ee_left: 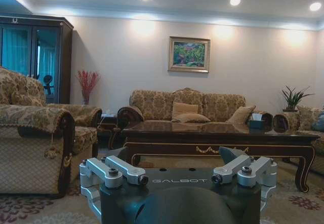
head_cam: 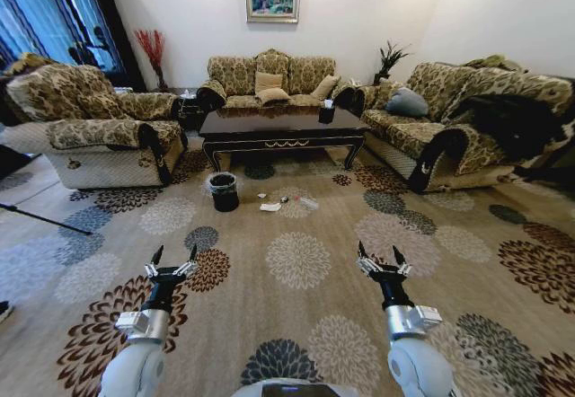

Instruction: Move to the front of the table and pick up the trash from the floor, then place it into the trash bin.

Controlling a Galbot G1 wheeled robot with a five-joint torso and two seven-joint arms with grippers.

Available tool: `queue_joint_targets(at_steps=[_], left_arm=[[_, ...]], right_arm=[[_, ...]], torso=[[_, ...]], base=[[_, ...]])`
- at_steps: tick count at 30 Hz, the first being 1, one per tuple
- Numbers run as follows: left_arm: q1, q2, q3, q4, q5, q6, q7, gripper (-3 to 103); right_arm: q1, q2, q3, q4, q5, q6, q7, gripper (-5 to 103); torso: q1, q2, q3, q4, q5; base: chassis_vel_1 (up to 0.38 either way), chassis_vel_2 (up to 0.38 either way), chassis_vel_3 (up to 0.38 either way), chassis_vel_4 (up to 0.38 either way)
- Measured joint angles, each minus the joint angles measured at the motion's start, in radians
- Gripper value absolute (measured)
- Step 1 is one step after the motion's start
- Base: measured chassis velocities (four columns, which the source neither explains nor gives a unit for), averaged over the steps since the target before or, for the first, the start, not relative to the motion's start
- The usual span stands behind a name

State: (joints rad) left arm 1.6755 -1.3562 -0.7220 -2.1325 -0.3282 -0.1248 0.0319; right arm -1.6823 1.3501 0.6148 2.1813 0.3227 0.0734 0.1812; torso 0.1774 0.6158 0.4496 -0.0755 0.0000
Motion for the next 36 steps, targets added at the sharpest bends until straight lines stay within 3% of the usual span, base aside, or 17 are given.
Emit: queue_joint_targets(at_steps=[13,18,23,26,36], left_arm=[[-0.003,0.007,0.002,0.001,-0.002,-0.006,0.004,100],[-0.004,0.009,0.003,0.003,-0.002,-0.010,0.005,100],[-0.002,0.009,0.000,0.006,-0.002,-0.018,0.009,100],[0.000,0.010,-0.004,0.006,-0.002,-0.023,0.012,100],[0.000,0.003,-0.002,0.021,0.002,-0.028,0.014,100]], right_arm=[[-0.001,0.011,0.006,-0.003,0.034,-0.015,0.035,100],[0.000,-0.002,0.017,-0.016,-0.015,0.037,-0.035,100],[-0.013,-0.020,0.028,-0.019,0.023,0.016,-0.117,100],[-0.014,-0.033,0.048,-0.044,-0.011,0.035,-0.192,100],[-0.007,-0.036,0.040,-0.043,-0.057,0.077,-0.251,100]], torso=[[-0.023,-0.057,-0.035,0.0000,0.0000],[-0.030,-0.076,-0.046,0.0000,0.0000],[-0.038,-0.094,-0.056,-0.0001,0.0000],[-0.045,-0.112,-0.067,-0.0001,0.0001],[-0.060,-0.149,-0.089,0.0000,0.0000]], base=[[0.000,0.000,0.000,0.000],[0.000,0.000,0.000,0.000],[0.000,0.000,0.000,0.000],[0.000,0.000,0.000,0.000],[0.000,0.000,0.000,0.000]])
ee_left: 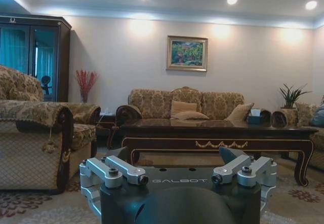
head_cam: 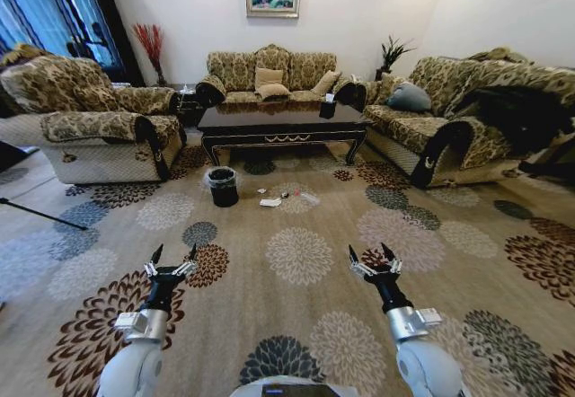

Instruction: Move to the front of the table and pick up the trash from the floor, then place it into the trash bin.

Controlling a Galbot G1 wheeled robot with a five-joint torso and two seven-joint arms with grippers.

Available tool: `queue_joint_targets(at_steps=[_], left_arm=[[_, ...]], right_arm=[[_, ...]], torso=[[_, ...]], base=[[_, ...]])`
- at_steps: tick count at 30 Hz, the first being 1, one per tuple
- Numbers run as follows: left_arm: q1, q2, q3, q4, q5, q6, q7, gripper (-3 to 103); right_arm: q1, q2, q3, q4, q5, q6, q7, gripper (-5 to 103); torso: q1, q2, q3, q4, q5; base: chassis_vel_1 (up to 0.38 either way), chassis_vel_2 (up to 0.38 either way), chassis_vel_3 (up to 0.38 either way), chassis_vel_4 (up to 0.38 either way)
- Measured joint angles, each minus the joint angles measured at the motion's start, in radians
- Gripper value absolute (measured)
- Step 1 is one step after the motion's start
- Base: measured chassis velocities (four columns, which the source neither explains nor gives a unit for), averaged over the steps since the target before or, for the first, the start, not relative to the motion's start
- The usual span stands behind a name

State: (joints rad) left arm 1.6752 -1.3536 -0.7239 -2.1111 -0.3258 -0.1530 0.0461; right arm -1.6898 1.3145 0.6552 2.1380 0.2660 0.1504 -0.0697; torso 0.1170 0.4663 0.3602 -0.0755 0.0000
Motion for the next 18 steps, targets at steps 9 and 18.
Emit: queue_joint_targets(at_steps=[9,18], left_arm=[[0.003,-0.005,0.002,-0.020,0.002,0.000,0.000,100],[0.016,-0.002,-0.014,-0.154,-0.024,0.026,-0.008,100]], right_arm=[[-0.003,0.015,0.001,-0.001,-0.047,0.025,0.028,100],[-0.014,0.021,0.027,0.002,-0.064,0.079,-0.073,100]], torso=[[-0.013,-0.039,-0.025,0.0000,0.0000],[-0.025,-0.073,-0.047,0.0000,0.0002]], base=[[0.000,0.000,0.000,0.000],[0.000,0.000,0.000,0.000]])
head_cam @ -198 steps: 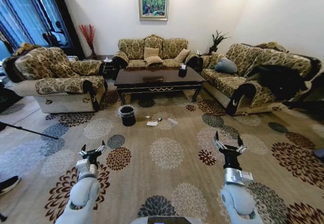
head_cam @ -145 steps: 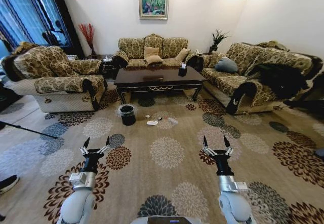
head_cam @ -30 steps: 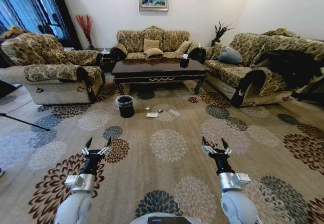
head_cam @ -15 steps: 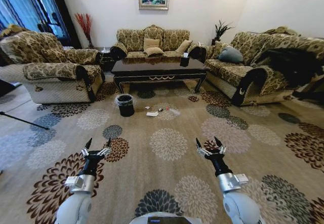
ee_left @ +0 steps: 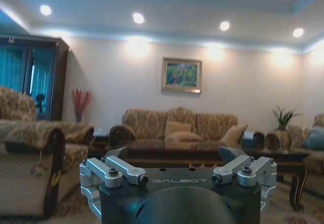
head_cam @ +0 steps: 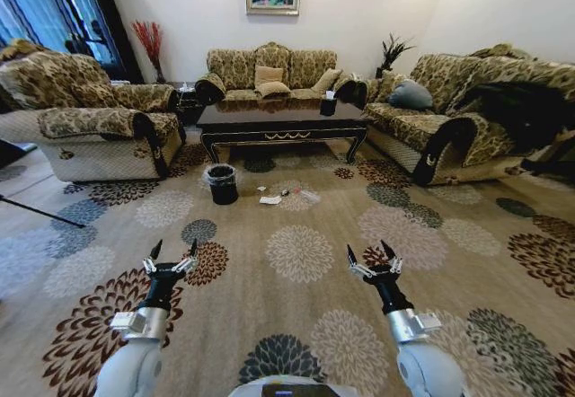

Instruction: Move to the front of the table and pick up the trash from the floor, then place it into the trash bin.

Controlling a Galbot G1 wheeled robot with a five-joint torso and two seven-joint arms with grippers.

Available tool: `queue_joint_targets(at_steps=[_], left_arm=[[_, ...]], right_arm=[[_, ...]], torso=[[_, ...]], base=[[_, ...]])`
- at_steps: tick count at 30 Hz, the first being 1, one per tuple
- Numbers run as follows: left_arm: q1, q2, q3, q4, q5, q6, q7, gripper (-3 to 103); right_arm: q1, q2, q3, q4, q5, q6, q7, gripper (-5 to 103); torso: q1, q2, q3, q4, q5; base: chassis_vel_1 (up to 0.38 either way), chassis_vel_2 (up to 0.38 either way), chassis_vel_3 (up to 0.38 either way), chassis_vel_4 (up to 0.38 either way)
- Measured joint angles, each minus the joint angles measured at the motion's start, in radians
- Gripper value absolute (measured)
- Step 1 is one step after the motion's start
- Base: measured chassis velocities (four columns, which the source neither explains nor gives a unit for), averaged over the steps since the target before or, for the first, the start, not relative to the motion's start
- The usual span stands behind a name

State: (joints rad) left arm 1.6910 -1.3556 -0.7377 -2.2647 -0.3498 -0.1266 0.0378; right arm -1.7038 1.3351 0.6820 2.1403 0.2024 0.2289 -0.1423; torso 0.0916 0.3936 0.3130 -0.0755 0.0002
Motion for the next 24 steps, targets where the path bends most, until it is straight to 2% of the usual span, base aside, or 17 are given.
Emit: queue_joint_targets(at_steps=[5,12,19,24], left_arm=[[0.007,0.005,-0.010,-0.068,-0.012,0.019,-0.001,100],[0.013,0.004,-0.011,-0.085,-0.013,0.021,-0.002,100],[0.014,-0.002,-0.002,-0.052,-0.007,0.016,-0.002,100],[0.013,-0.013,0.012,0.027,-0.002,-0.002,-0.002,100]], right_arm=[[0.006,0.000,0.006,-0.023,-0.014,0.003,0.002,100],[0.008,0.007,0.004,-0.040,-0.037,0.008,0.011,100],[0.012,0.012,0.000,-0.044,-0.039,0.009,0.021,100],[0.022,0.013,0.001,-0.043,-0.039,0.009,0.035,100]], torso=[[-0.008,-0.022,-0.014,0.0000,-0.0001],[-0.018,-0.049,-0.031,0.0000,-0.0001],[-0.027,-0.076,-0.049,-0.0001,-0.0001],[-0.035,-0.099,-0.065,0.0000,-0.0003]], base=[[0.000,0.000,0.000,0.000],[0.000,0.000,0.000,0.000],[0.000,0.000,0.000,0.000],[0.000,0.000,0.000,0.000]])
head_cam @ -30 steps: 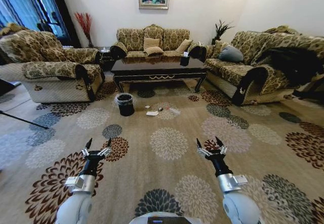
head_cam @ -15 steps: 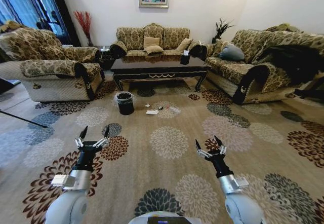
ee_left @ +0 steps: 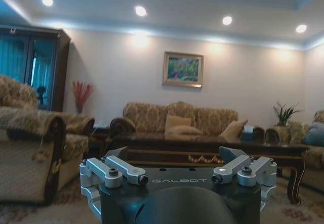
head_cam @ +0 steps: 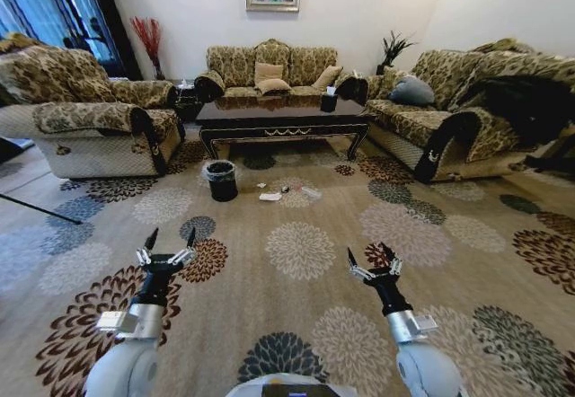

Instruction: Move to the front of the table and pick up the trash from the floor, then place it into the trash bin.

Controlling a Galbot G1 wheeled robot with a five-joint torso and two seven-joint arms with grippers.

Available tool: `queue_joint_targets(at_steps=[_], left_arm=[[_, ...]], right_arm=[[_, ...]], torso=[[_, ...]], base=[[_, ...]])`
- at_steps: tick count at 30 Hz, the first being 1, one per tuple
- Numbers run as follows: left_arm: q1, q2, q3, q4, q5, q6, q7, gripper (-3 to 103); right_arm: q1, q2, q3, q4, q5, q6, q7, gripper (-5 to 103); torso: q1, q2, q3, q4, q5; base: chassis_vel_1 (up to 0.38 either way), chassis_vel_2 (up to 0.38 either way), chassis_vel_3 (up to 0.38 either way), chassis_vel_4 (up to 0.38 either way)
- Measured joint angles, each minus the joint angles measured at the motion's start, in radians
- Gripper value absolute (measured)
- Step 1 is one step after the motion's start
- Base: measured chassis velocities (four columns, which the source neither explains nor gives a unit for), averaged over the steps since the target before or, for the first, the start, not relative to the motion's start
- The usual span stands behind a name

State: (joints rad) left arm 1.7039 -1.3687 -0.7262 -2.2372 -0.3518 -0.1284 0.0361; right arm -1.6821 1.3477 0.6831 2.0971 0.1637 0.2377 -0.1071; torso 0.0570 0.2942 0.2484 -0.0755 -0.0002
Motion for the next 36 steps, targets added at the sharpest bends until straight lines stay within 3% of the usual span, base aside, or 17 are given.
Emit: queue_joint_targets(at_steps=[9,18,36], left_arm=[[-0.005,-0.003,0.002,0.025,-0.012,-0.002,-0.004,100],[-0.014,0.013,-0.014,-0.125,-0.093,0.066,-0.019,100],[0.009,0.011,-0.007,-0.174,-0.082,0.071,-0.022,100]], right_arm=[[0.007,-0.002,0.001,-0.004,0.000,-0.002,0.001,100],[0.011,-0.001,-0.005,-0.020,-0.007,-0.003,0.001,100],[-0.001,0.009,-0.013,-0.002,-0.005,-0.015,0.009,100]], torso=[[-0.009,-0.031,-0.021,0.0000,0.0000],[-0.020,-0.067,-0.046,0.0000,0.0002],[-0.039,-0.136,-0.098,0.0000,0.0001]], base=[[0.000,0.000,0.000,0.000],[0.000,0.000,0.000,0.000],[0.000,0.000,0.000,0.000]])
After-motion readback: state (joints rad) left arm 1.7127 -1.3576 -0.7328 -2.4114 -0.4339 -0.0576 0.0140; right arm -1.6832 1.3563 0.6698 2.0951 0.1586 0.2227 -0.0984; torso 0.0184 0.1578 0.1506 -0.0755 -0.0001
